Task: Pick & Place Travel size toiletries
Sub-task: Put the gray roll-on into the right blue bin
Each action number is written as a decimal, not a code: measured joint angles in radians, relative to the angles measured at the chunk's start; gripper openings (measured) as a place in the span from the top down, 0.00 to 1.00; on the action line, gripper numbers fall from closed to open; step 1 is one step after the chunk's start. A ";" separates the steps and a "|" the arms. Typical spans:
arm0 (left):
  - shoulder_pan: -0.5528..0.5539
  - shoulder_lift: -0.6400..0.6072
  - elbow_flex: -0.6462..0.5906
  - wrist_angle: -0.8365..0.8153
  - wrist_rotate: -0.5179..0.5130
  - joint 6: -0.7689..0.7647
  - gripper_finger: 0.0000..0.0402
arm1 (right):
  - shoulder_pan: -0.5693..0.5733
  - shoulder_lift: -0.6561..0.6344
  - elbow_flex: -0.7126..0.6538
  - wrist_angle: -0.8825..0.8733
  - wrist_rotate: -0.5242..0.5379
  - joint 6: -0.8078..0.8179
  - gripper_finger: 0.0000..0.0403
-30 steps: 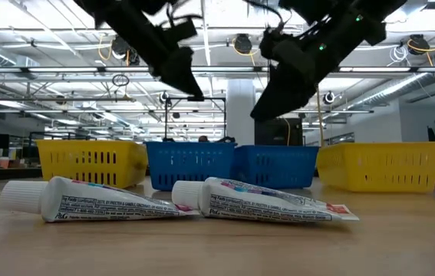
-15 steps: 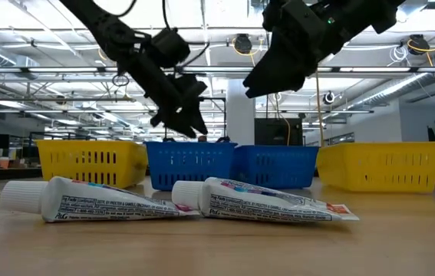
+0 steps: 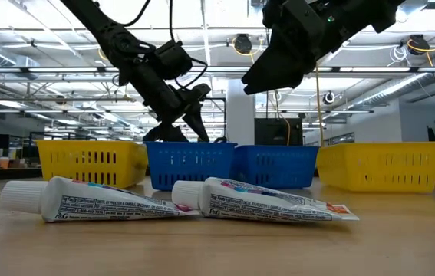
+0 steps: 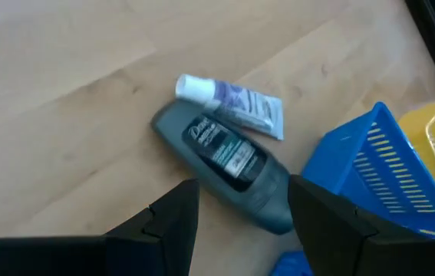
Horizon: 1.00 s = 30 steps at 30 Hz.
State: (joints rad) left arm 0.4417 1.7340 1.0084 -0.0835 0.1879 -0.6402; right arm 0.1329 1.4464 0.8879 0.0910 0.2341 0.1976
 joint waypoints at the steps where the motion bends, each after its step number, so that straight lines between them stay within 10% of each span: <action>1: 0.003 0.000 0.000 -0.003 0.005 -0.010 0.50 | 0.000 0.000 0.000 0.000 0.001 -0.006 0.48; 10: 0.005 0.029 0.002 0.008 0.032 -0.024 0.50 | -0.106 0.000 0.000 0.010 0.103 0.003 0.48; 30: -0.006 0.077 0.001 0.047 0.075 0.015 0.50 | -0.494 0.084 0.001 -0.021 -0.202 0.097 0.48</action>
State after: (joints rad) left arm 0.4355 1.8111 1.0092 -0.0361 0.2630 -0.6256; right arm -0.3616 1.5299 0.8890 0.0699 0.0324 0.2947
